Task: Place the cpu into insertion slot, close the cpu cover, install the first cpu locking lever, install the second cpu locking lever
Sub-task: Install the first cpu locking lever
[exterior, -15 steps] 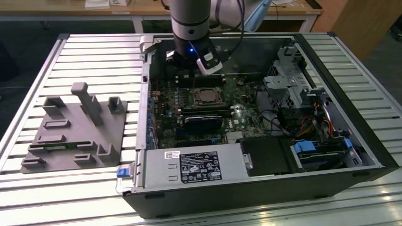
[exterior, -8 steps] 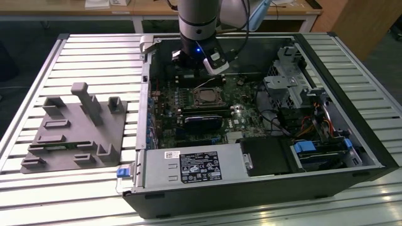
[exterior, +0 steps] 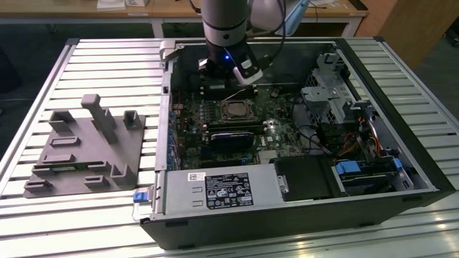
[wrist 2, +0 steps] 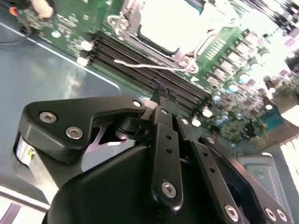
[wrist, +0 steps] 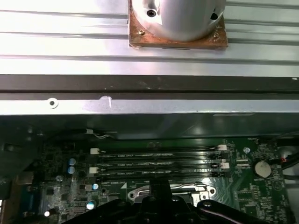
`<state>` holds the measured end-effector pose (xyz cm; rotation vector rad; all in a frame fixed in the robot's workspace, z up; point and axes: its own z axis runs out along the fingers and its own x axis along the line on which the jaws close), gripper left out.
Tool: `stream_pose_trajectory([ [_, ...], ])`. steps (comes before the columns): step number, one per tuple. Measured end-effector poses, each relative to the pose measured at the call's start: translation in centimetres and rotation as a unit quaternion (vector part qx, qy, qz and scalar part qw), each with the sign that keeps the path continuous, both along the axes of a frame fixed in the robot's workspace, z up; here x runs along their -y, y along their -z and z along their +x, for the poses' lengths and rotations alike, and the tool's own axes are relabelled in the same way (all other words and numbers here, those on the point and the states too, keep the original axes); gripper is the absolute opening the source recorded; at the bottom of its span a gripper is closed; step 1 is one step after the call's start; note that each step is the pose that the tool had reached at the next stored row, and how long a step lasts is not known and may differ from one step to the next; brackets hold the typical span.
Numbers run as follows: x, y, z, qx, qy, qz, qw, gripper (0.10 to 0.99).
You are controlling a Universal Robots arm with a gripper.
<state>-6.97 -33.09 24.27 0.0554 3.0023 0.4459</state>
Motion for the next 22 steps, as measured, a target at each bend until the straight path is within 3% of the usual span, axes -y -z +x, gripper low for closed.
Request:
stream_pose_trajectory([
  [2, 0.01, 0.09, 0.0, 0.01, 0.0, -0.0002, 1.0, 0.106],
  [4, 0.02, 0.29, 0.0, 0.014, 0.001, -0.0002, 0.9999, 0.106],
  [6, 0.02, 0.54, 0.0, 0.0163, 0.001, -0.0002, 0.9999, 0.106],
  [15, 0.03, 1.95, 0.36, 0.0202, 0.009, -0.0004, 0.9998, 0.106],
  [22, 0.03, 2.93, 0.79, 0.0207, 0.028, -0.0007, 0.9994, 0.106],
])
